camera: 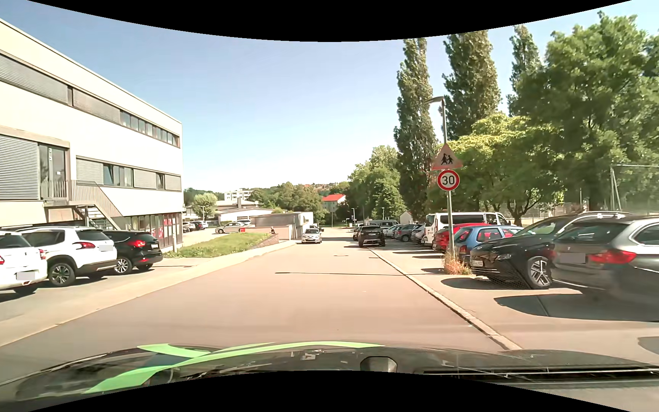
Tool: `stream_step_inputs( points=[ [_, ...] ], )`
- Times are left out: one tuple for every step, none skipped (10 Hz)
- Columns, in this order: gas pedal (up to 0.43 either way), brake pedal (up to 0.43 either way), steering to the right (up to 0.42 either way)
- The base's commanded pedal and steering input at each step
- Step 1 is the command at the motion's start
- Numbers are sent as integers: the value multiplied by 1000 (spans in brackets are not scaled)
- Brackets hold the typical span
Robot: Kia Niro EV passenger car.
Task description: Follow the waypoints while adhering to traffic rules and regulations
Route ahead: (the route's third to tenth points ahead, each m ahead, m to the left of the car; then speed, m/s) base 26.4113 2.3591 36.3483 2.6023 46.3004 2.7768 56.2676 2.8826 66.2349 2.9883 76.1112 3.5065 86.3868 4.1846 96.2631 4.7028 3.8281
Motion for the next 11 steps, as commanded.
stream_step_inputs(
  points=[
    [0, 0, -21],
    [0, 0, -18],
    [0, 0, -17],
    [0, 0, -17],
    [0, 12, -17],
    [0, 30, -16],
    [0, 61, -14],
    [0, 79, -9],
    [0, 85, -5],
    [0, 91, -3],
    [0, 104, -2]
  ],
)
